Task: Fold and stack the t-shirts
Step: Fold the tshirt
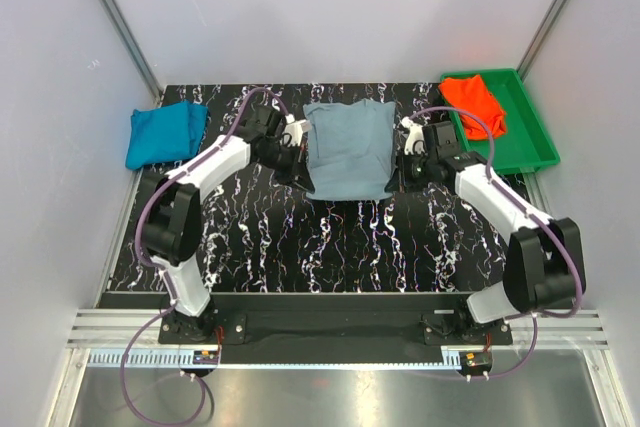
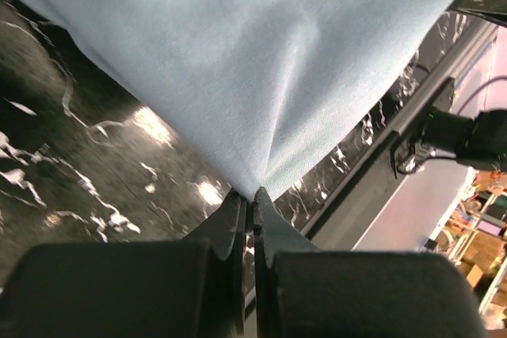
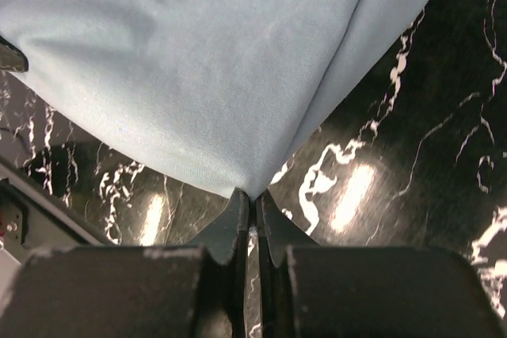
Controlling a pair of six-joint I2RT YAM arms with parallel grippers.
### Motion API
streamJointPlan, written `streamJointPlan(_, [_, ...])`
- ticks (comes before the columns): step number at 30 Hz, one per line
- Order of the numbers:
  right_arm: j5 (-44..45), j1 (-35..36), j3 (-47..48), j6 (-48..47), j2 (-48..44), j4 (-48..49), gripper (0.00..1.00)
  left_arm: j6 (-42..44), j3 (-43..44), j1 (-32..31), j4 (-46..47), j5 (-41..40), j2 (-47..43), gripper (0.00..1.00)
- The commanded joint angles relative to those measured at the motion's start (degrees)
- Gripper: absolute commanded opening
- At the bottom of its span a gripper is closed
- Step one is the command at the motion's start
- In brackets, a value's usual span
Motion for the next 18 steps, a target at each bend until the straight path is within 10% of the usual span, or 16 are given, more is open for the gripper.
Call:
streamJointPlan(1, [-0.75,-0.55,-0.90,0.97,-5.92,-2.30,0.00,1.16,-1.52,-0.54,-1.99,0.51,-5.97,0.00])
streamJointPlan(18, [1.27,-0.63,5.42,2.29,-7.09,-3.54,0.00,4.05,10.15,-0.72,-4.71,-1.33,0.58,0.00])
